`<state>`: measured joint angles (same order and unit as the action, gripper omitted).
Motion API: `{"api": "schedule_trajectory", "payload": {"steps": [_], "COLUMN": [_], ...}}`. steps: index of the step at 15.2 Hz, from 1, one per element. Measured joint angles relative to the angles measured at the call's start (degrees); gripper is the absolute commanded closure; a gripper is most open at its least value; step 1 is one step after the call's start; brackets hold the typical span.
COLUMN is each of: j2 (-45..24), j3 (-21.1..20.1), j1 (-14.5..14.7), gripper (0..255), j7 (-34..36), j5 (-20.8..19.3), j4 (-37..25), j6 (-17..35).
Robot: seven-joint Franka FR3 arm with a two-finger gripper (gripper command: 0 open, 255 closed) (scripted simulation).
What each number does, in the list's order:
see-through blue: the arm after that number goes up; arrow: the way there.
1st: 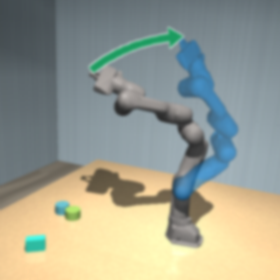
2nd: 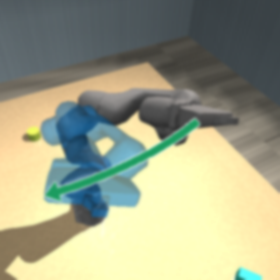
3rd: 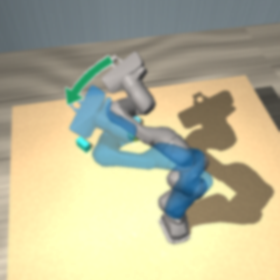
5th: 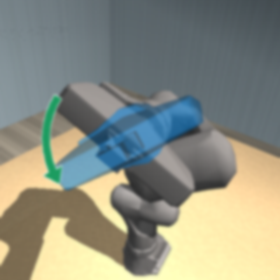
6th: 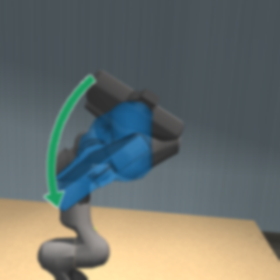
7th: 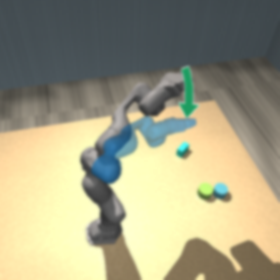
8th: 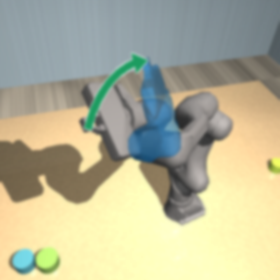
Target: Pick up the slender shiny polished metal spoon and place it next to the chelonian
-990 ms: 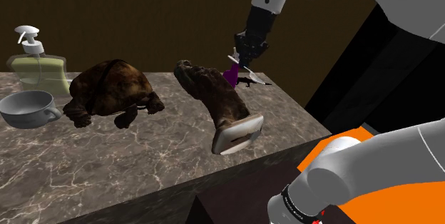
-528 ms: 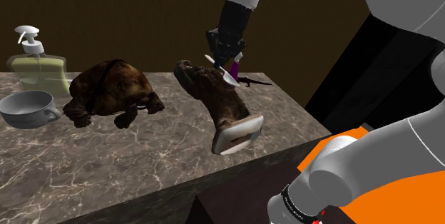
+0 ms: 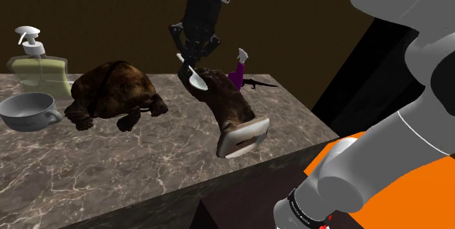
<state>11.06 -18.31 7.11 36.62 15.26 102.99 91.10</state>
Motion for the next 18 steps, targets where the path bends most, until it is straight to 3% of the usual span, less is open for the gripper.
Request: {"api": "schedule_trajectory", "payload": {"steps": [3, 18], "j2": [-3.18, -3.03], "j3": [-1.99, -2.72], "j1": [1.07, 1.53], "gripper": [255, 255], "j7": [3.09, 1.41], "j5": [-0.65, -0.07], "j4": [-2.79, 8.34], "j6": [0.98, 11.87]}}
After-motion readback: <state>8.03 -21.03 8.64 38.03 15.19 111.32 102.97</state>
